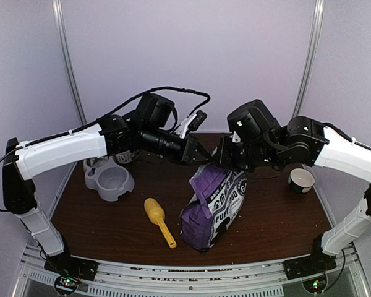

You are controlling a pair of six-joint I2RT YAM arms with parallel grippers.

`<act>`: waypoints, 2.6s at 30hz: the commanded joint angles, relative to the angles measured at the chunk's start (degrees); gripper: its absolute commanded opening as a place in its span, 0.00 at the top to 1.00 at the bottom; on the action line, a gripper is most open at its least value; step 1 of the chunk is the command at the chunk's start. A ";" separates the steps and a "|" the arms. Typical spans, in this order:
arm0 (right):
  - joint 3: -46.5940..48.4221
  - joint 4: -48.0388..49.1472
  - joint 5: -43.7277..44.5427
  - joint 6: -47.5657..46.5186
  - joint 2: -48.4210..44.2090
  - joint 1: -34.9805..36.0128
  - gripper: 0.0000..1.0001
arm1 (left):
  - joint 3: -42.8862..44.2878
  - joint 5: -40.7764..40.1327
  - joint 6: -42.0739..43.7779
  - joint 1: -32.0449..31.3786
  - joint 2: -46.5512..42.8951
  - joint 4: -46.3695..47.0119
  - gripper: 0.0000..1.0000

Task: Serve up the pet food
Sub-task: Open the seal of the pet food bag.

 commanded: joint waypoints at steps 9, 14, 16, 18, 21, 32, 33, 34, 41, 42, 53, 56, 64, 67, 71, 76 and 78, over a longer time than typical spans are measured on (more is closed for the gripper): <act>-12.12 -9.75 4.18 2.92 -5.49 0.48 1.00 | -3.88 -17.11 6.28 -6.98 -6.03 10.58 1.00; -17.20 -10.29 4.44 4.68 -7.99 0.50 1.00 | -4.08 -20.29 6.82 -8.20 -6.18 10.76 1.00; -18.63 -9.85 4.45 5.31 -8.88 0.47 1.00 | -4.04 -20.55 7.22 -8.60 -6.33 10.89 1.00; -19.46 -9.94 4.48 5.72 -9.46 0.45 1.00 | -3.97 -21.41 7.41 -8.87 -6.35 10.94 1.00; -18.93 -11.84 4.73 6.34 -9.76 0.50 1.00 | -3.48 -23.20 8.05 -9.30 -6.50 10.53 1.00; -18.78 -15.06 7.09 6.69 -10.34 0.46 1.00 | -3.41 -28.41 9.94 -10.19 -8.25 9.72 1.00; -18.85 -15.11 7.05 6.70 -10.28 0.52 1.00 | -3.22 -28.88 10.15 -10.26 -8.22 9.38 1.00; -18.85 -15.25 7.09 6.73 -10.20 0.55 1.00 | -3.10 -29.18 10.33 -10.30 -8.24 9.09 1.00; -17.75 -11.73 5.65 8.26 -13.79 0.58 1.00 | -4.40 -24.42 10.29 -10.30 -9.54 12.83 1.00; -18.04 -9.18 4.83 8.22 -15.52 0.50 1.00 | -4.22 -22.76 9.93 -10.30 -9.65 13.02 1.00; -20.25 12.80 -4.19 12.16 -23.83 -0.07 0.51 | -6.54 -15.75 6.19 -10.30 -9.26 16.38 1.00; -16.63 11.43 -5.43 11.56 -20.48 -0.05 0.53 | -6.58 -15.03 6.21 -10.26 -9.13 16.71 1.00; -12.13 11.25 -6.46 10.13 -15.51 -0.07 0.60 | -6.67 -15.03 6.82 -10.30 -9.54 16.31 1.00; -11.99 10.74 -5.98 9.90 -14.76 -0.01 0.62 | -6.61 -14.73 6.96 -10.30 -9.57 16.30 1.00; -11.39 8.19 -4.78 9.84 -13.43 -0.02 0.70 | -6.58 -14.92 7.06 -10.30 -9.60 16.30 1.00; -11.84 7.40 -3.35 9.62 -12.91 -0.16 0.75 | -6.59 -14.82 7.07 -10.30 -9.62 16.45 1.00; -11.63 7.38 -3.11 9.39 -12.52 -0.23 0.75 | -6.60 -14.42 7.22 -10.30 -9.66 16.68 1.00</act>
